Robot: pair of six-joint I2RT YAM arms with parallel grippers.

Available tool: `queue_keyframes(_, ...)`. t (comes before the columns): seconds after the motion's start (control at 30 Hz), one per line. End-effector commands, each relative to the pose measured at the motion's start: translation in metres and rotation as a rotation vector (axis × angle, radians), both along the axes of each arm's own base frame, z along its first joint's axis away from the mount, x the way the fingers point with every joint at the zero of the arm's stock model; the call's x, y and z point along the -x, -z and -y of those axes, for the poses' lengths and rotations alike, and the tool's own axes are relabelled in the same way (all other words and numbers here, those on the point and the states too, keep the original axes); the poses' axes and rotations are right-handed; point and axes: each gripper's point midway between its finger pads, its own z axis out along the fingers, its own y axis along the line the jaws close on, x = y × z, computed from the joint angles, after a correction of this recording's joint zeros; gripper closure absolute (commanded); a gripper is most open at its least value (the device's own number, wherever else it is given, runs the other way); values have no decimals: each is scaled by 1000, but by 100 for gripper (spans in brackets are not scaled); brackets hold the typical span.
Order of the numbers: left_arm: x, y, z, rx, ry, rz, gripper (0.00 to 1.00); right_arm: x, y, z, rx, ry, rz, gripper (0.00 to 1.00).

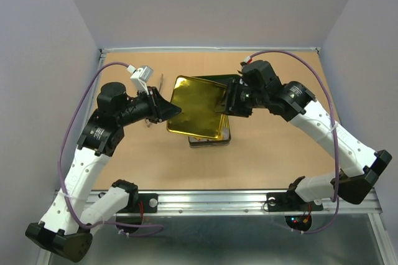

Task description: Pack the cookies

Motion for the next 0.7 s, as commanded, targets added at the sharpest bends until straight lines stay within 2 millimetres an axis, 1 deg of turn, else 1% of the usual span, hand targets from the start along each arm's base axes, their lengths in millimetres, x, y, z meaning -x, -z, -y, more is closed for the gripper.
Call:
queue_keyframes(0.0,9,-41,6,30,65,128,100,-12,-20,-7,-70,24,80,39)
queue_keyframes(0.03,7,-39,4,17,49,122,100,-12,-20,-5,-68,32,84,32)
queue_keyframes(0.07,4,-37,4,5,43,118,100,-12,-20,-4,-66,36,85,28)
queue_keyframes(0.1,2,-41,2,-8,39,135,100,-10,-25,-2,-70,36,90,24)
queue_keyframes(0.13,-2,-36,1,-28,27,119,100,-10,-31,-2,-77,36,98,23)
queue_keyframes(0.17,-4,-36,0,-41,19,120,100,-9,-34,-1,-79,34,101,21)
queue_keyframes(0.23,-10,-38,-4,-66,-10,131,100,-7,-38,1,-73,28,99,20)
queue_keyframes(0.27,-19,-33,-10,-105,-57,126,100,-6,-41,1,-76,26,104,20)
queue_keyframes(0.3,-24,-35,-13,-120,-80,135,100,-5,-50,2,-85,23,115,20)
queue_keyframes(0.33,-33,-31,-22,-162,-146,136,100,-4,-54,2,-91,21,121,20)
queue_keyframes(0.4,-46,-28,-31,-206,-213,144,100,-2,-65,1,-111,10,133,19)
queue_keyframes(0.43,-58,-26,-43,-245,-289,163,100,0,-75,0,-133,2,144,19)
queue_keyframes(0.5,-67,-26,-50,-282,-325,200,100,0,-86,-4,-162,-6,149,18)
queue_keyframes(0.53,-76,-25,-56,-310,-371,213,100,0,-95,-9,-185,-18,147,18)
queue_keyframes(0.57,-79,-28,-60,-327,-390,234,100,-1,-100,-13,-199,-22,148,18)
queue_keyframes(0.6,-87,-33,-65,-353,-419,279,100,0,-105,-17,-222,-30,137,18)
queue_keyframes(0.63,-88,-36,-63,-354,-412,306,100,-4,-110,-20,-235,-23,138,18)
queue_keyframes(0.67,-89,-45,-70,-369,-454,354,100,-7,-120,-27,-261,-35,138,17)
